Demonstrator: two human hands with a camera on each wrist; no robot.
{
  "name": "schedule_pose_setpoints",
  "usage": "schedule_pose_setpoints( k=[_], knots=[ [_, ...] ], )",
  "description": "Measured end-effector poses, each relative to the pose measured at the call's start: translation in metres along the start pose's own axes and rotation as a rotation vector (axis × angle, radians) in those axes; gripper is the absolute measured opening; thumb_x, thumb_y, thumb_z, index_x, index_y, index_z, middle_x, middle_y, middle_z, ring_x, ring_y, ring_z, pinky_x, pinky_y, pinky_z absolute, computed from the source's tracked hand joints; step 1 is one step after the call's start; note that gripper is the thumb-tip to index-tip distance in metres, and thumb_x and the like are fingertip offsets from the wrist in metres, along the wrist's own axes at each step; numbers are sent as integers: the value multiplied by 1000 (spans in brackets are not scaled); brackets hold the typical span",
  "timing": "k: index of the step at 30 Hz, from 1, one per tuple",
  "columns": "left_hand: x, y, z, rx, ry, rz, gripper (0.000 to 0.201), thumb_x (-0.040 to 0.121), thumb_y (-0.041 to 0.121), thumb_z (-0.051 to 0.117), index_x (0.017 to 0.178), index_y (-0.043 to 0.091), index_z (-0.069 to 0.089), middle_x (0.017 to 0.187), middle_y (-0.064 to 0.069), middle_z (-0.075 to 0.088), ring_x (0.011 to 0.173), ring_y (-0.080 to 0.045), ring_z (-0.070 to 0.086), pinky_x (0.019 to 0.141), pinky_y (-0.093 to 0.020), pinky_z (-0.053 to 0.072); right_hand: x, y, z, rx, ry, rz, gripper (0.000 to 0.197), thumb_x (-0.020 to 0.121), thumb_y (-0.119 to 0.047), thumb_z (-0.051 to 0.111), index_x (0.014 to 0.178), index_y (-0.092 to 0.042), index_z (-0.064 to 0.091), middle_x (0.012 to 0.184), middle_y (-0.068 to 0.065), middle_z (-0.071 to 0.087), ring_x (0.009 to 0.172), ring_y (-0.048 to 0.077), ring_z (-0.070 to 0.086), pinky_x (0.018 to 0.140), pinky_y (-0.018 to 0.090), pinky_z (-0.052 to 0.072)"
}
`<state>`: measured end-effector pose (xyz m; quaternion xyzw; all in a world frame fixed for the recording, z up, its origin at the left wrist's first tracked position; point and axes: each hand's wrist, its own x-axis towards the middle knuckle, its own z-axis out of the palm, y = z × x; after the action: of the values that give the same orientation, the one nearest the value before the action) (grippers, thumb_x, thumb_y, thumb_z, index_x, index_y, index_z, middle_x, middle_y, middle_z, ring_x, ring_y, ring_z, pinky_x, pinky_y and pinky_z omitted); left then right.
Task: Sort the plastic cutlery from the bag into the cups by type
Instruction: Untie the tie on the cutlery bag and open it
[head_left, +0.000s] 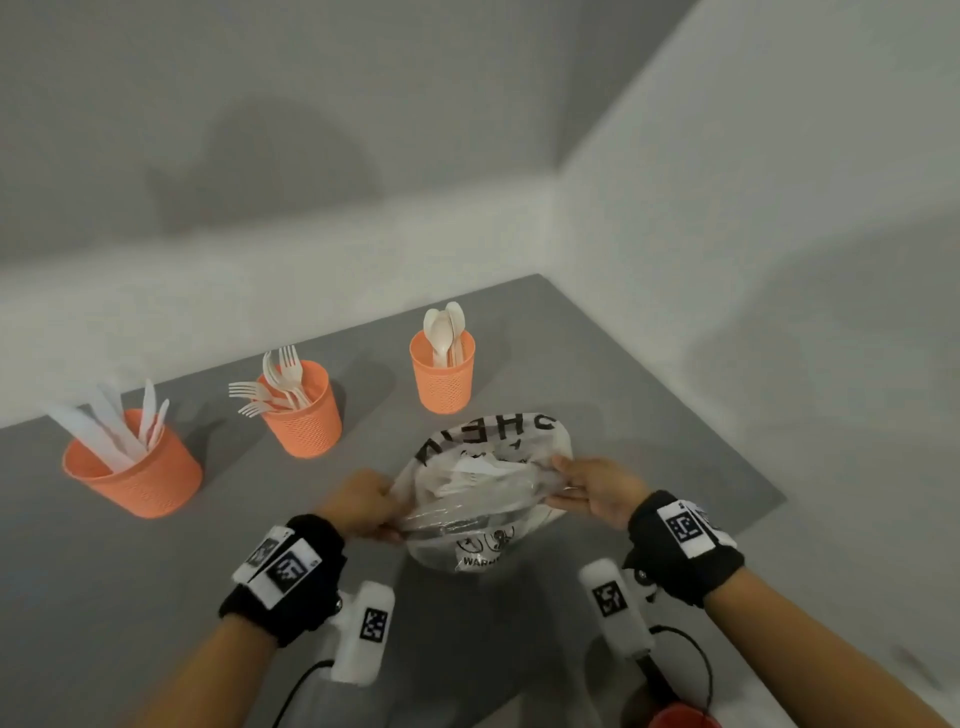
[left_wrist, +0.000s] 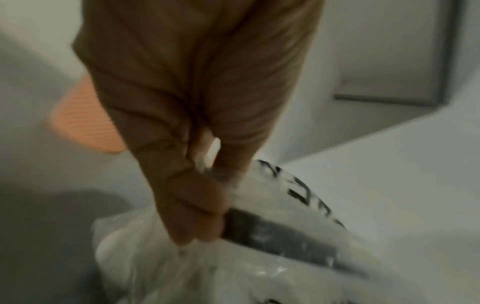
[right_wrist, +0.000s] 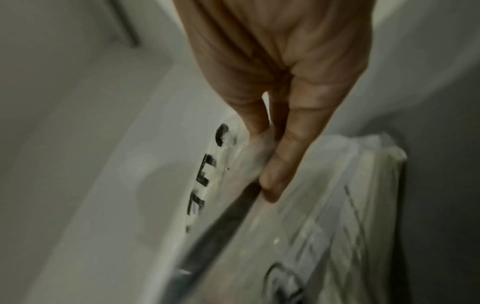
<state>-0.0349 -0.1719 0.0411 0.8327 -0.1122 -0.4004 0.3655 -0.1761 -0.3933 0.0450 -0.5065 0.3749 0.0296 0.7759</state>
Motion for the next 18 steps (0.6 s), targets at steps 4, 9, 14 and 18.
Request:
schedule_pose_setpoints(
  k=[4, 9, 14, 18],
  knots=[
    [3, -23, -5, -576, 114, -45, 12, 83, -2, 62, 73, -3, 56, 59, -12, 61, 39, -10, 60, 42, -17, 53, 5, 7, 1, 341, 4, 23, 25, 100, -13, 36, 89, -4, 58, 74, 8, 72, 66, 20, 70, 51, 24, 57],
    [6, -27, 4, -1063, 163, -126, 18, 94, 0, 46, 78, 3, 53, 45, -2, 64, 59, -15, 60, 38, -16, 50, 9, 16, 1, 532, 45, 8, 32, 100, -7, 28, 83, 3, 55, 56, 12, 69, 49, 20, 69, 44, 30, 55],
    [2, -15, 7, -1288, 93, -251, 23, 97, 7, 41, 76, 1, 49, 67, -15, 60, 70, -22, 51, 65, -31, 58, 4, 28, 2, 588, 39, 31, 37, 98, -9, 24, 85, 3, 56, 48, 6, 59, 43, 17, 63, 43, 35, 56],
    [-6, 1, 10, -1244, 43, -215, 30, 94, 3, 33, 71, -1, 51, 52, -14, 59, 59, -24, 59, 70, -33, 57, -10, 30, 14, 507, -45, -44, 35, 88, -14, 28, 62, -5, 50, 37, 1, 49, 29, 12, 50, 31, 18, 42]
  ],
)
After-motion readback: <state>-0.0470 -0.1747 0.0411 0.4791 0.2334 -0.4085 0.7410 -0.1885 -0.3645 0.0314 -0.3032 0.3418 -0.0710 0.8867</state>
